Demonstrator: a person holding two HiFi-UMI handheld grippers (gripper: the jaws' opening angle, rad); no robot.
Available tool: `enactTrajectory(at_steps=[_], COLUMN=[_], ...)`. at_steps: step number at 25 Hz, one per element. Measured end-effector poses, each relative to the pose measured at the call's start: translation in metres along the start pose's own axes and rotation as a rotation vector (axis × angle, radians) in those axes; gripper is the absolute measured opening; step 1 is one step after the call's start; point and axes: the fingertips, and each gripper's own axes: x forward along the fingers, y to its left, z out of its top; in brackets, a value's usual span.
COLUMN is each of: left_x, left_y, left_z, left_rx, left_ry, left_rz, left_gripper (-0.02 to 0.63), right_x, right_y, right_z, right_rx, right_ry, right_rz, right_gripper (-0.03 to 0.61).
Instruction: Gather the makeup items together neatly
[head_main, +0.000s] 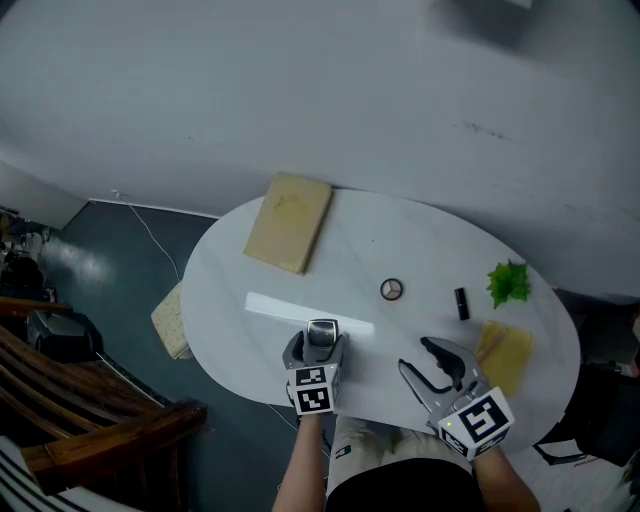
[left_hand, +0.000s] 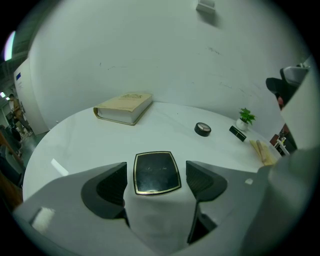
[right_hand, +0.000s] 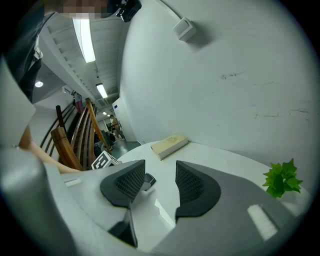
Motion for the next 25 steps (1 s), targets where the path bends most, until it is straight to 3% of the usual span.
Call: enactTrajectory(at_steps=[12, 25], left_x=[0.0068, 0.0079], left_y=[-0.0005, -0.0038], left_z=[-0.0042, -0.0025], left_rx=[0.017, 0.050], left_ry=[0.028, 0.031], left_rz=[0.004, -0.014], left_gripper=[0.316, 0.305], right_x=[0.0033, -0.0001], right_y=[0.0025, 0.0019], right_z=[-0.0031, -0.0049], right_rx=[0.004, 0.010], right_ry=[0.006, 0.002], right_rz=[0.000, -0.015], right_gripper=[0.177, 0.178])
